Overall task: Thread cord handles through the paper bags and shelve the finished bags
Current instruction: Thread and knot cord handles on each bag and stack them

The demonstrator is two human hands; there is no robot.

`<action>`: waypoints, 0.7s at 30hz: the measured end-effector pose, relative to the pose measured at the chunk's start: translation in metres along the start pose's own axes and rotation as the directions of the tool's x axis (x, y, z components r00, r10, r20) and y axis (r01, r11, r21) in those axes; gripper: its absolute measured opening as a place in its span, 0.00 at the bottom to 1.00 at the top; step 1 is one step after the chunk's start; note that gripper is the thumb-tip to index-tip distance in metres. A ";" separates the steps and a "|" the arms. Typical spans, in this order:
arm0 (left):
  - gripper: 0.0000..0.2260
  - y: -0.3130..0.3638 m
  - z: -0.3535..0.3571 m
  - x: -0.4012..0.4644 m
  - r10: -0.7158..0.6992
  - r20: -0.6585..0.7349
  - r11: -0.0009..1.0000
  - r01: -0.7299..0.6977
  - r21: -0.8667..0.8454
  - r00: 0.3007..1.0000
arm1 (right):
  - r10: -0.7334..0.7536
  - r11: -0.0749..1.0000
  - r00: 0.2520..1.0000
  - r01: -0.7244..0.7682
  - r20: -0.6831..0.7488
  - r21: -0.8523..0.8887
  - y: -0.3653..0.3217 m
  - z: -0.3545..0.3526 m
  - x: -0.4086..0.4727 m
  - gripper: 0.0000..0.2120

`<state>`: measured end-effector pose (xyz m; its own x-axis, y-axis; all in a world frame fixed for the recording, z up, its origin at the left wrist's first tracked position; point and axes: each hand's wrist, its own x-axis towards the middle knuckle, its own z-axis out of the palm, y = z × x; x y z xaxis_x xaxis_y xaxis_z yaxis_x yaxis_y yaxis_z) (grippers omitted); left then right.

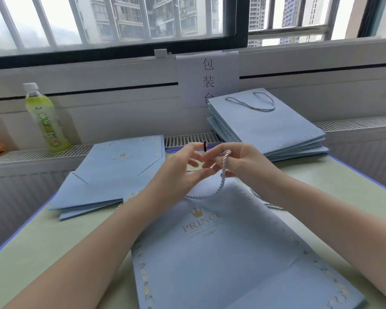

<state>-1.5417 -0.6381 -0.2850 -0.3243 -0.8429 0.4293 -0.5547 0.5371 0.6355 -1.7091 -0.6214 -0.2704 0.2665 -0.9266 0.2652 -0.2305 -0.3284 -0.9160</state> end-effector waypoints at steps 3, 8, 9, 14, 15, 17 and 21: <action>0.19 0.003 0.001 0.000 0.036 -0.001 0.998 -0.036 -0.051 0.999 | -0.012 1.000 0.999 0.013 0.048 -0.013 0.002 0.005 0.000 0.14; 0.10 0.004 -0.002 -0.002 0.064 -0.041 0.988 -0.069 -0.136 0.997 | -0.060 0.998 0.998 0.060 0.013 -0.028 0.004 0.001 0.003 0.18; 0.07 0.003 -0.003 -0.001 0.068 -0.072 0.985 -0.078 -0.151 0.995 | -0.066 0.997 0.998 0.067 0.019 -0.041 0.005 0.001 0.003 0.20; 0.10 0.003 -0.008 0.001 0.046 -0.213 0.989 -0.074 -0.125 0.976 | -0.092 0.993 0.996 0.091 -0.018 -0.077 0.011 0.003 0.005 0.26; 0.10 0.003 -0.008 0.001 0.026 -0.201 0.990 -0.053 -0.131 0.979 | -0.098 0.993 0.994 0.095 -0.040 -0.075 0.013 0.002 0.006 0.27; 0.09 0.003 -0.006 -0.001 0.000 -0.167 0.995 -0.017 -0.101 0.986 | -0.117 0.990 0.986 0.107 -0.116 -0.089 0.014 -0.001 0.007 0.27; 0.07 0.001 -0.003 -0.001 -0.007 -0.161 1.000 0.009 0.008 0.987 | -0.161 0.987 0.934 0.152 -0.319 -0.056 0.013 -0.006 0.009 0.23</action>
<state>-1.5395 -0.6366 -0.2834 -0.1929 -0.8307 0.5222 -0.5632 0.5296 0.6343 -1.7156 -0.6348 -0.2779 -0.0129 -0.8707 0.4916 -0.2391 -0.4747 -0.8470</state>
